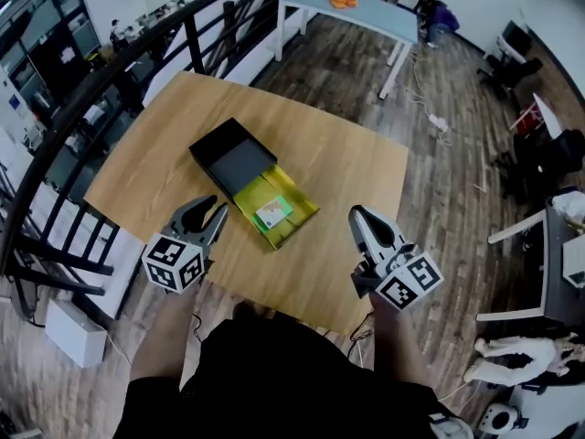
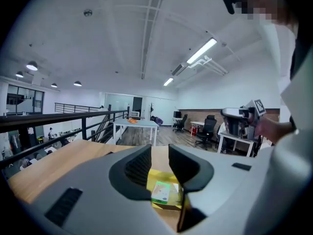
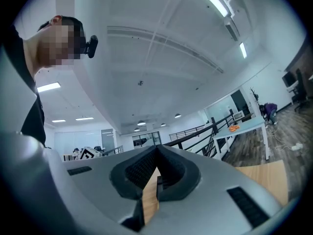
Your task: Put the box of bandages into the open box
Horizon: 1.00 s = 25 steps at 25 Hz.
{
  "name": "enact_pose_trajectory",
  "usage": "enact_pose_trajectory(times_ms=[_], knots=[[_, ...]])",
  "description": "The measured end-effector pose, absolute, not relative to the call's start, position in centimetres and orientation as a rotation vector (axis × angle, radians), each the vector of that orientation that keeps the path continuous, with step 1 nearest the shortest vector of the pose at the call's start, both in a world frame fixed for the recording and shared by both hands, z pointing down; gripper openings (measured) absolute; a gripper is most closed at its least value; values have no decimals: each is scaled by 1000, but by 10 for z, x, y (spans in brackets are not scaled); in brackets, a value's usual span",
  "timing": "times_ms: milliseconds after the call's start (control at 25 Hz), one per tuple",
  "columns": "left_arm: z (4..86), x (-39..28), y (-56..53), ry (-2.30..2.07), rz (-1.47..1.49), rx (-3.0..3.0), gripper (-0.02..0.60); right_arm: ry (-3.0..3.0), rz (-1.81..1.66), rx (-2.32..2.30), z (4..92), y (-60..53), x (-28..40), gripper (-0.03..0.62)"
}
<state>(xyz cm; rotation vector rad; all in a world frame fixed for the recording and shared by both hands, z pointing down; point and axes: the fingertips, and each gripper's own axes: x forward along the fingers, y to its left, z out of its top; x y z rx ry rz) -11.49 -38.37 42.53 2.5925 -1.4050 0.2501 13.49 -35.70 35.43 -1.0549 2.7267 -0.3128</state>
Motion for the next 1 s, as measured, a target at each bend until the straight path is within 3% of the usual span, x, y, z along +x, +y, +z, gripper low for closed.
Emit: enact_pose_trajectory(times_ms=[400,1000], knots=[[376,-152,-377,-1417,76,2625,110,2708,-174,-1079,321,-360,99,35],[366,-166,-392,-1475,112,2656,66,2727,-128,-1149,319,-361,99,35]])
